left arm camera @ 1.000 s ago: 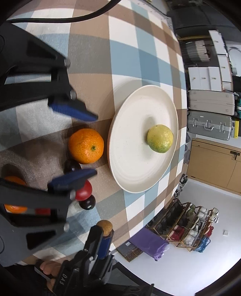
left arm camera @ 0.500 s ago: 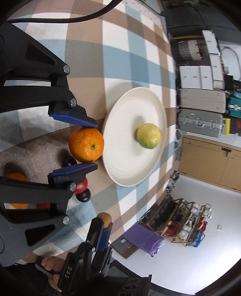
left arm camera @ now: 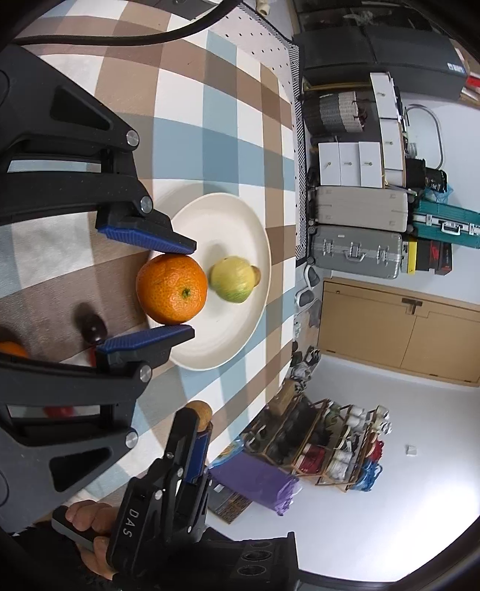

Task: Organize fruits
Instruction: 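Grasp the orange with the left gripper while the right gripper grasps another small brown fruit, then lower the orange onto the plate with the left gripper while the right sets the brown fruit there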

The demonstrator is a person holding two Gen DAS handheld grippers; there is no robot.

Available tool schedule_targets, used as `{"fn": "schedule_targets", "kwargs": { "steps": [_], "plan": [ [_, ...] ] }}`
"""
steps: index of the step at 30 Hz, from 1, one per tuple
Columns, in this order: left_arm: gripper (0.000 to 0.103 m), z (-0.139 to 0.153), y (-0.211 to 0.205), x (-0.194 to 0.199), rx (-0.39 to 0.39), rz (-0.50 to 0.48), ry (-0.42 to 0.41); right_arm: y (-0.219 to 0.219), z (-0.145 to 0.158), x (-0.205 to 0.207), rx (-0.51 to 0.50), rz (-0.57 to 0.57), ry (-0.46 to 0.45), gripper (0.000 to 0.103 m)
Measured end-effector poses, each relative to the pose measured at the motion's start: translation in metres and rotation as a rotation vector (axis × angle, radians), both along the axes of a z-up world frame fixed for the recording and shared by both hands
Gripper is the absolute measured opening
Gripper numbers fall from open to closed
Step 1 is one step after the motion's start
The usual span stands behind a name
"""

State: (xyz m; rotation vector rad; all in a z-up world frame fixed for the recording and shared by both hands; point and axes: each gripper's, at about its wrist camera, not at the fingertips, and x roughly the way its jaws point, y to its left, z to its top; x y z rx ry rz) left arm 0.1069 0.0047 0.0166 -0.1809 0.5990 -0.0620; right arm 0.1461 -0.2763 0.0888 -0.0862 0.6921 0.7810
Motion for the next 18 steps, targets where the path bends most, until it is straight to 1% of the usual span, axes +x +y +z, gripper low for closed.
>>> {"fn": "schedule_targets", "kwargs": {
  "steps": [6, 8, 18],
  "plan": [
    [0.036, -0.005, 0.004, 0.011, 0.003, 0.026, 0.004, 0.006, 0.007, 0.015, 0.034, -0.034, -0.012, 0.027],
    [0.036, -0.008, 0.005, 0.015, 0.001, 0.031, 0.003, 0.009, 0.007, 0.022, 0.045, -0.037, 0.001, 0.027],
    [0.036, -0.018, 0.015, 0.037, 0.0, 0.077, -0.011, 0.024, -0.013, 0.047, 0.019, -0.046, 0.023, 0.027]
  ]
}}
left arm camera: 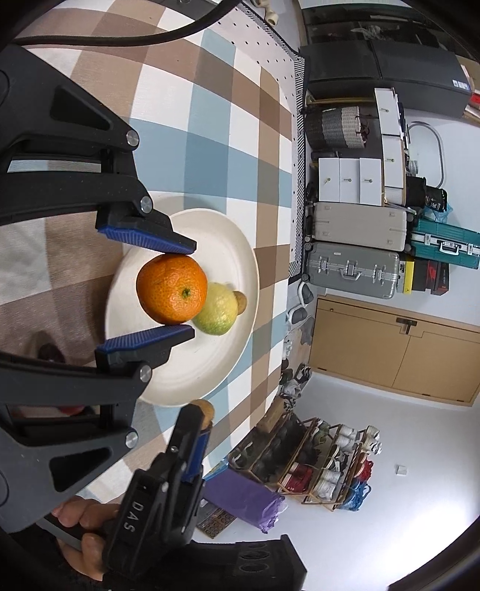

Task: Organize fruits
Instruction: 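Lower the orange onto the plate with the left gripper while the right sets the brown fruit there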

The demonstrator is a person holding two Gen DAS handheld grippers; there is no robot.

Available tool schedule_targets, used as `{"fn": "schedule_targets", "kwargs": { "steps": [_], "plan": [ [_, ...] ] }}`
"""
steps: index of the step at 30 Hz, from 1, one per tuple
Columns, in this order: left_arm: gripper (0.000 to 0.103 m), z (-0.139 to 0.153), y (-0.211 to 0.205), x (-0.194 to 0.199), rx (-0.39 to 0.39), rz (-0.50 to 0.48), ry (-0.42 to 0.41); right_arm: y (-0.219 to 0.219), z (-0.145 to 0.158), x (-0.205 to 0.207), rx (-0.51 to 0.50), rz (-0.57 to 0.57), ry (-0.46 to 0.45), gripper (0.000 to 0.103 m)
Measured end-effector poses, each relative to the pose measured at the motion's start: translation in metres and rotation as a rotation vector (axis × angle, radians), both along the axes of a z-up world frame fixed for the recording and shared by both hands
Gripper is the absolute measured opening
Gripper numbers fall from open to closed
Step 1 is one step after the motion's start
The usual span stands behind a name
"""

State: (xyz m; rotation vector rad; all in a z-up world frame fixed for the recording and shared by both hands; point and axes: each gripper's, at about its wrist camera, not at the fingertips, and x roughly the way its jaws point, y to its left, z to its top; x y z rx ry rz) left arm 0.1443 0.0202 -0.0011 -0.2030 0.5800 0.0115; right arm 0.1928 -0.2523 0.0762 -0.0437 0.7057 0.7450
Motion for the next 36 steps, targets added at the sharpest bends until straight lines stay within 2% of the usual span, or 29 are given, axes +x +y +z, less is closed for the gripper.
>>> {"fn": "schedule_targets", "kwargs": {
  "steps": [9, 16, 17, 20, 24, 26, 29, 31, 32, 33, 36],
  "plan": [
    [0.036, -0.007, -0.002, 0.005, 0.034, 0.007, -0.013, 0.008, -0.019, 0.014, -0.024, -0.009, 0.023, 0.027],
    [0.037, -0.007, -0.009, 0.005, 0.062, -0.004, -0.018, 0.011, -0.02, 0.015, -0.034, 0.002, 0.03, 0.027],
    [0.037, -0.006, -0.009, 0.005, 0.063, -0.005, -0.017, 0.011, -0.02, 0.016, -0.034, 0.004, 0.03, 0.028],
    [0.037, -0.007, -0.009, 0.005, 0.067, -0.001, -0.011, 0.009, -0.017, 0.013, -0.026, 0.002, 0.019, 0.046],
    [0.038, -0.006, -0.009, 0.001, 0.065, 0.0, -0.014, 0.009, -0.016, 0.01, -0.044, -0.002, -0.01, 0.049],
    [0.043, -0.007, -0.009, -0.001, 0.065, 0.001, -0.011, 0.007, -0.016, 0.007, -0.046, -0.004, -0.012, 0.053],
    [0.056, -0.008, -0.008, -0.005, 0.066, 0.002, -0.006, 0.003, -0.015, 0.004, -0.041, -0.014, -0.019, 0.064],
    [0.075, -0.006, -0.008, -0.011, 0.07, 0.01, -0.021, 0.001, -0.015, 0.003, -0.036, -0.019, -0.019, 0.071],
    [0.079, -0.006, -0.008, -0.014, 0.071, 0.014, -0.028, 0.0, -0.015, 0.002, -0.034, -0.019, -0.019, 0.074],
    [0.082, -0.005, -0.007, -0.017, 0.071, 0.017, -0.038, -0.001, -0.015, 0.001, -0.034, -0.02, -0.018, 0.08],
    [0.083, -0.005, -0.007, -0.022, 0.07, 0.014, -0.029, -0.003, -0.014, -0.003, -0.037, -0.025, -0.029, 0.09]
  ]
}}
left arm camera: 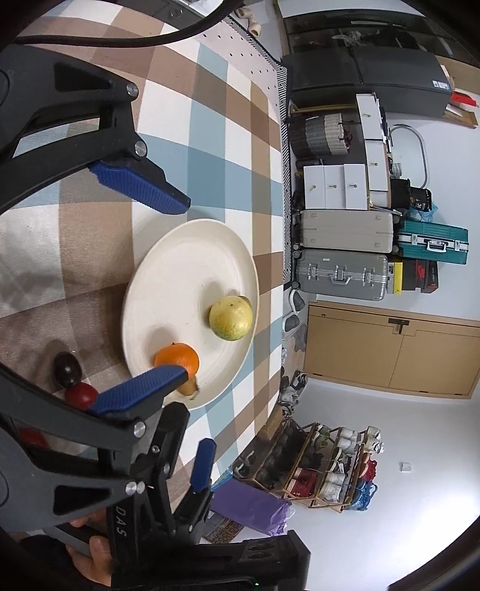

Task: Organize fruits
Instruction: 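Lower the orange onto the plate with the left gripper while the right sets the brown fruit there, then move both open grippers back toward the red tomatoes and dark plums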

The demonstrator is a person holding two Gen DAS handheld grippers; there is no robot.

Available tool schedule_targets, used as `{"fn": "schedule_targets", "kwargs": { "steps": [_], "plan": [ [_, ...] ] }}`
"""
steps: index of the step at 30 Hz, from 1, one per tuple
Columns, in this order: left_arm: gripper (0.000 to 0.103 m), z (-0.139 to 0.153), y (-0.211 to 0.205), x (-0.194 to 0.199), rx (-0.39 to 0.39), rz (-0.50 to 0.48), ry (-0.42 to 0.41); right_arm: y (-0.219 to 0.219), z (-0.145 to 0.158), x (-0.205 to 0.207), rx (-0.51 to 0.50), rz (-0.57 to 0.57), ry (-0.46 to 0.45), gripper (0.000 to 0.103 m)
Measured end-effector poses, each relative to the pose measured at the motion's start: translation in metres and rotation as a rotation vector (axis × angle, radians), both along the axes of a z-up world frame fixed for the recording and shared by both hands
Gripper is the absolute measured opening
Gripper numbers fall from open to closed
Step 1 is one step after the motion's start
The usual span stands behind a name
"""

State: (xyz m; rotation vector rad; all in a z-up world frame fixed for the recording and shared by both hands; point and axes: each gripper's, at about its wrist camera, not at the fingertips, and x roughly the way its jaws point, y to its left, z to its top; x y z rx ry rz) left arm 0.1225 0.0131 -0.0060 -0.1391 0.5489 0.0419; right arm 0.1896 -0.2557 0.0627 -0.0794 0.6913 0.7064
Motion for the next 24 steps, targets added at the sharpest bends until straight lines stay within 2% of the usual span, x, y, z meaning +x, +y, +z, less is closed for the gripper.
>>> {"fn": "schedule_targets", "kwargs": {
  "steps": [3, 6, 17, 24],
  "plan": [
    [0.087, 0.0, 0.0, -0.005, -0.002, 0.001, 0.008, -0.001, 0.0, -0.002, -0.006, -0.007, -0.006, 0.099],
    [0.101, 0.0, -0.002, -0.011, 0.005, 0.009, 0.01, -0.004, 0.0, -0.003, -0.006, -0.009, -0.003, 0.102],
    [0.102, 0.001, -0.012, -0.03, 0.022, 0.0, 0.018, -0.021, -0.002, -0.01, 0.013, -0.014, 0.03, 0.103],
    [0.102, -0.003, -0.012, -0.03, 0.013, -0.031, 0.057, -0.016, -0.005, -0.015, -0.056, -0.001, 0.031, 0.103]
  ]
}}
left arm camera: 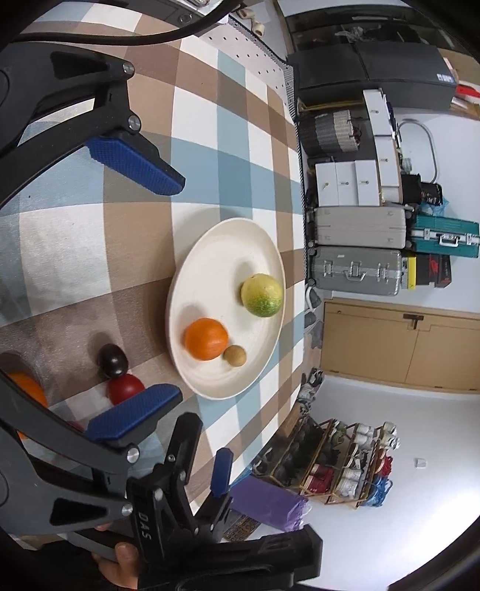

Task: Organize fruits
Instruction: 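Move both open grippers back toward the red tomatoes and dark plums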

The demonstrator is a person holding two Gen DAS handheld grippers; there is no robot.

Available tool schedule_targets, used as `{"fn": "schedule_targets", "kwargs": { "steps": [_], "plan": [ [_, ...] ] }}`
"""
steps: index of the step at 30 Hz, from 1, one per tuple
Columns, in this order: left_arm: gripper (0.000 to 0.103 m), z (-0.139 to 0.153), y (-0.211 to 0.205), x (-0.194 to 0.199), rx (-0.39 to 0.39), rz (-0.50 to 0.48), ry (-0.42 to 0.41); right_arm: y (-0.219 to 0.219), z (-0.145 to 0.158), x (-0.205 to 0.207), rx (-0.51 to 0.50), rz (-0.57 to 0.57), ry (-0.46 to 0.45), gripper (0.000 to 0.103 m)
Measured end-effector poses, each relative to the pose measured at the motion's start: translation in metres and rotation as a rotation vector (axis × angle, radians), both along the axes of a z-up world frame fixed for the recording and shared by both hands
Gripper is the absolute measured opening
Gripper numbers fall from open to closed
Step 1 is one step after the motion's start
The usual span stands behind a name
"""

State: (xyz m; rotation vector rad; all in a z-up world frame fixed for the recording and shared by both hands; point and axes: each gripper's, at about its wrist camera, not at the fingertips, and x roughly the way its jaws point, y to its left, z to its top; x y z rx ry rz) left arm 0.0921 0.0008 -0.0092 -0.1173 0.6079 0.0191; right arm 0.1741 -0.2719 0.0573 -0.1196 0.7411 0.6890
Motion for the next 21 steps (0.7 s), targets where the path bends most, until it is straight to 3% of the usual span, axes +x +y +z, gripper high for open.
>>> {"fn": "schedule_targets", "kwargs": {
  "steps": [4, 18, 21],
  "plan": [
    [0.102, -0.001, -0.005, -0.001, 0.019, -0.035, 0.024, 0.0, -0.003, -0.004, -0.074, 0.044, 0.016, 0.103],
    [0.102, -0.012, -0.017, 0.006, 0.048, -0.118, 0.114, -0.011, -0.015, -0.016, -0.111, 0.172, 0.12, 0.102],
    [0.102, -0.014, -0.016, 0.008, 0.037, -0.131, 0.133, -0.009, -0.018, -0.016, -0.125, 0.179, 0.132, 0.091]
  ]
}}
